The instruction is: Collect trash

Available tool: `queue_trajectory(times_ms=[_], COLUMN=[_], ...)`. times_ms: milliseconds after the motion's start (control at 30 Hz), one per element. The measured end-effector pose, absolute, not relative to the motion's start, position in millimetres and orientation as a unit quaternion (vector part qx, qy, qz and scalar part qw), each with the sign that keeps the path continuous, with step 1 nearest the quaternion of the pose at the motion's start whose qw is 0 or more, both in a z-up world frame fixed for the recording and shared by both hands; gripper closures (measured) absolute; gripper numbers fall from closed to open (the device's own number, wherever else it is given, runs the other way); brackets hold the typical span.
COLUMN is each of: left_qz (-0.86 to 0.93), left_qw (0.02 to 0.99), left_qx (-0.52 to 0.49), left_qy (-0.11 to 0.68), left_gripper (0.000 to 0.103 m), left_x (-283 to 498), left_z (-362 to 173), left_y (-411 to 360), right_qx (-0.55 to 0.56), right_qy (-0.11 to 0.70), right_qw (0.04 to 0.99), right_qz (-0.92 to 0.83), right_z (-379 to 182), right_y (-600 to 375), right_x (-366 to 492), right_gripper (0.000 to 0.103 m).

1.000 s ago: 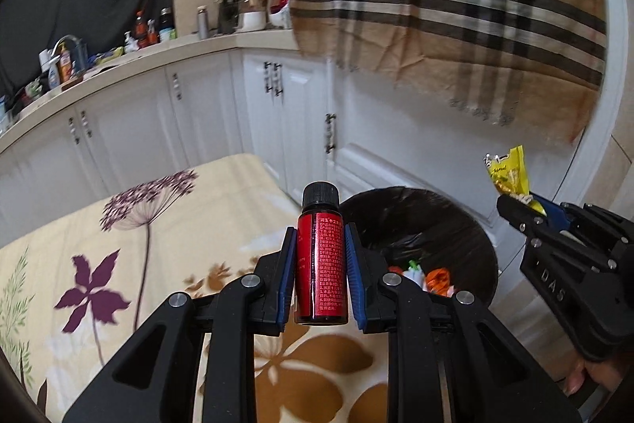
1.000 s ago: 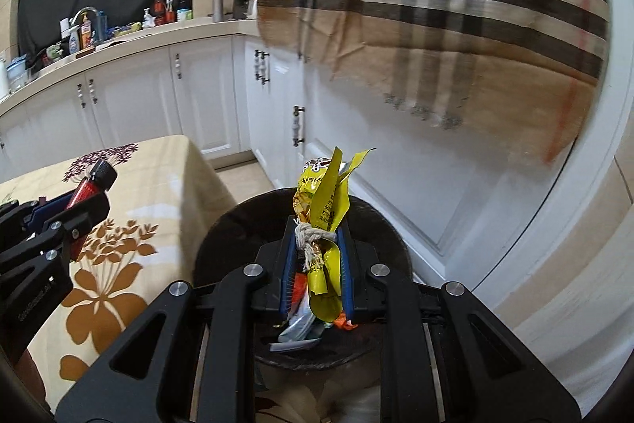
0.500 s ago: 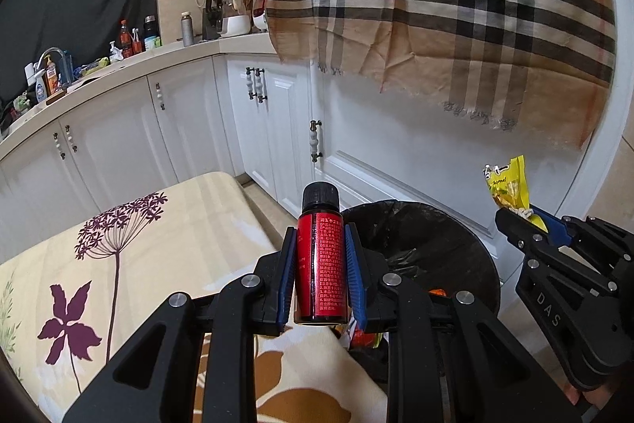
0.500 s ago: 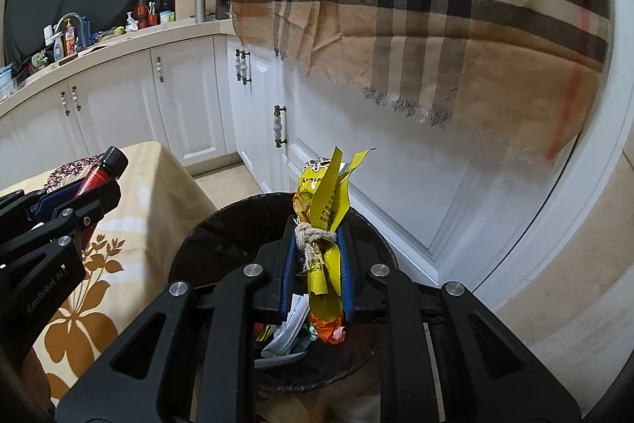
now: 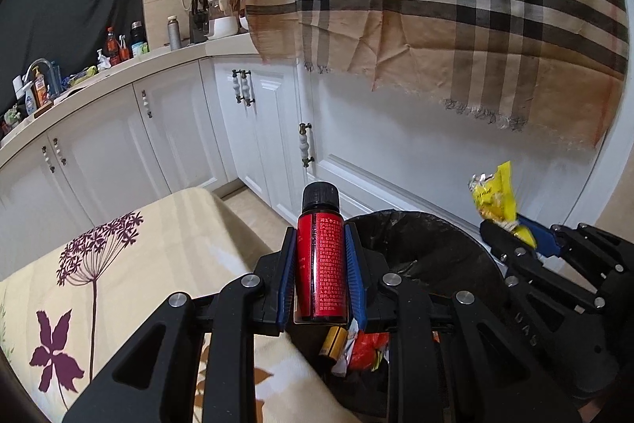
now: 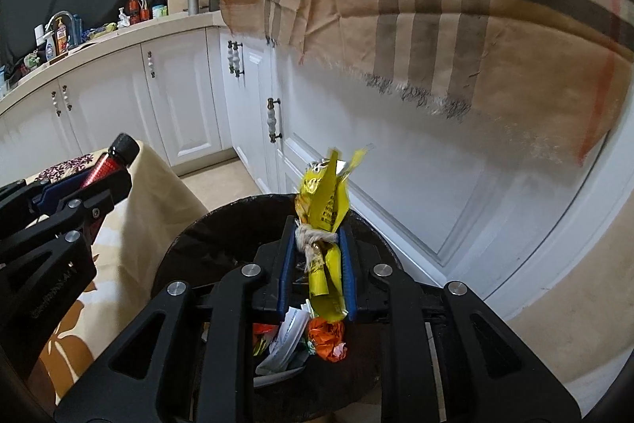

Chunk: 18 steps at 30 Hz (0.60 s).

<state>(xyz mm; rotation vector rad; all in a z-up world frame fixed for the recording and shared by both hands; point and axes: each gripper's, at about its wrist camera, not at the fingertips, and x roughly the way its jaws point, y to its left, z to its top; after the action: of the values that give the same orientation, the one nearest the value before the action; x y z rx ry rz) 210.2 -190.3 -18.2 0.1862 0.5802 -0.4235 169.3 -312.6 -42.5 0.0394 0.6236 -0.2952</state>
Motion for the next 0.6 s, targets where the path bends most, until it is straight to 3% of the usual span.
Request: queue_trajectory(times_ms=[67,100,167,600], left_qz=[-0.207,-0.207,-0.207,-0.197], left_qw=[0.931,0.931,0.932,0.938], left_qx=[0.093,0.092,0.086,0.071], left_qy=[0.287,0.288,0.286,0.275], left_gripper=[0.072,0.064,0.055,0.039], left_x=[213.7,214.2,214.4,208.2], left_z=[-19.8,-20.4,-20.3,-11.7], left_y=[-192.7,-192.6,-191.1,-179.0], right_qx=[0.021,0.022,0.021,0.019], right_qy=[0.307,0.306,0.306,0.297], right_qw=[0.94,0.939,0.939,0.941], right_qz=[-0.148,-0.152,-0.155,-0.163], right_z=[-45.1,-46.5,-47.1,-39.2], right_y=[-314.2,-314.9,-314.8,-309.3], right_x=[172.1,171.5,171.1,158.4], right_gripper=[0.063,0.061,0.06,0.05])
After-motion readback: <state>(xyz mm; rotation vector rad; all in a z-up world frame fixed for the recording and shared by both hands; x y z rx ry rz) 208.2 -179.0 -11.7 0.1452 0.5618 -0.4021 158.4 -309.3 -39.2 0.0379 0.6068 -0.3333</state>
